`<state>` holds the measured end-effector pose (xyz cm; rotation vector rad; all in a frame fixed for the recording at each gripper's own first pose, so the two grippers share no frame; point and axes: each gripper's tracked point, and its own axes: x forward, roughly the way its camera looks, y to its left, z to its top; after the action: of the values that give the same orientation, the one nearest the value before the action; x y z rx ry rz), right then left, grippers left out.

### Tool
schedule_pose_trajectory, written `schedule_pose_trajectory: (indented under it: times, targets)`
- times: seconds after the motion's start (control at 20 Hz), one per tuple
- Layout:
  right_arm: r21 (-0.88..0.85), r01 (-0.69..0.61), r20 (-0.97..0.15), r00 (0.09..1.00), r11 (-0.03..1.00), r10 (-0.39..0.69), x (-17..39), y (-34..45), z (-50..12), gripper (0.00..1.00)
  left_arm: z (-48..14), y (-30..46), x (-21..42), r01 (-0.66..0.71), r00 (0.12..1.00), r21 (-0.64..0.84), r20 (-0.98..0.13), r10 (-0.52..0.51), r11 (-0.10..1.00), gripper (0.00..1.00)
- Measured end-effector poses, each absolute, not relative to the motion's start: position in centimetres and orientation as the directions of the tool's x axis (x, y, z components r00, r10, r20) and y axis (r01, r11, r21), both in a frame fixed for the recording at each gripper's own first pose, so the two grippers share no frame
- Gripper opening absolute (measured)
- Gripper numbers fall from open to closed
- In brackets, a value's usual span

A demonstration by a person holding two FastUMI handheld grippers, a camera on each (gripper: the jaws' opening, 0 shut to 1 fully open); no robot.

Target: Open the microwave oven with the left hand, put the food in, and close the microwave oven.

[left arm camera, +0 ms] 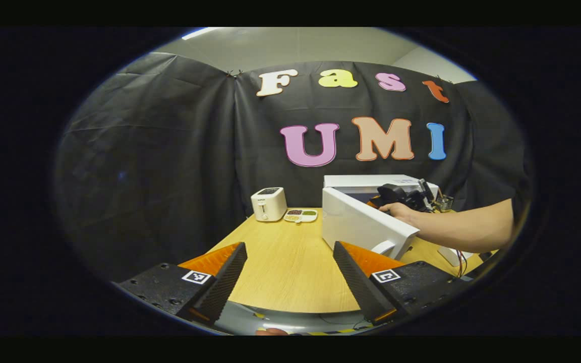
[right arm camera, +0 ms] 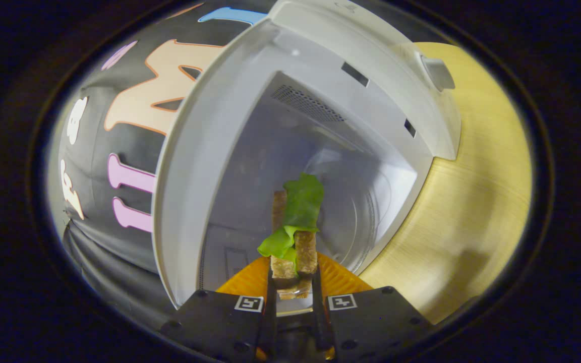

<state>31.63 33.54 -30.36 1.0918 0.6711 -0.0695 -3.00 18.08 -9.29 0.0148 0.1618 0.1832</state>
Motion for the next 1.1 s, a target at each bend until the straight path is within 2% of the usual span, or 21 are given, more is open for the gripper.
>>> schedule_pose_trajectory:
  times: [0.2, 0.35, 0.5, 0.55, 0.7, 0.8, 0.85, 1.1]
  targets:
    - [0.795, 0.371, -0.525, 0.817, 0.480, 0.238, 33.3, 33.5, -31.3, 0.32, -9.6, 18.8, -3.0, -0.198, 0.966, 0.016, -0.166, 0.198, 0.980, 1.00]
    - [0.773, 0.404, -0.558, 0.799, 0.489, 0.223, 33.6, 33.5, -32.5, 0.29, -9.9, 18.6, -2.7, -0.196, 0.966, 0.012, -0.172, 0.195, 0.981, 1.00]
    - [0.729, 0.448, -0.608, 0.771, 0.518, 0.188, 33.3, 32.6, -33.1, 0.36, -9.6, 18.2, -2.3, -0.189, 0.968, -0.001, -0.170, 0.186, 0.982, 1.00]
    - [0.717, 0.459, -0.622, 0.761, 0.525, 0.184, 33.2, 32.4, -33.3, 0.41, -9.6, 18.0, -2.2, -0.185, 0.968, 0.000, -0.172, 0.182, 0.983, 1.00]
    - [0.675, 0.469, -0.656, 0.734, 0.569, 0.174, 32.6, 32.4, -33.7, 0.73, -9.0, 17.5, -1.9, -0.174, 0.973, 0.009, -0.152, 0.173, 0.985, 1.00]
    - [0.654, 0.481, -0.671, 0.726, 0.584, 0.153, 32.4, 32.0, -33.2, 0.84, -8.9, 17.3, -1.8, -0.168, 0.974, 0.013, -0.152, 0.168, 0.986, 0.99]
    - [0.648, 0.481, -0.673, 0.725, 0.591, 0.147, 32.4, 31.8, -33.0, 0.97, -8.9, 17.3, -1.9, -0.166, 0.975, 0.012, -0.151, 0.166, 0.986, 1.00]
    - [0.604, 0.442, -0.670, 0.733, 0.663, 0.121, 31.2, 30.5, -32.8, 0.97, -9.0, 17.0, -1.9, -0.163, 0.975, 0.005, -0.153, 0.162, 0.987, 1.00]
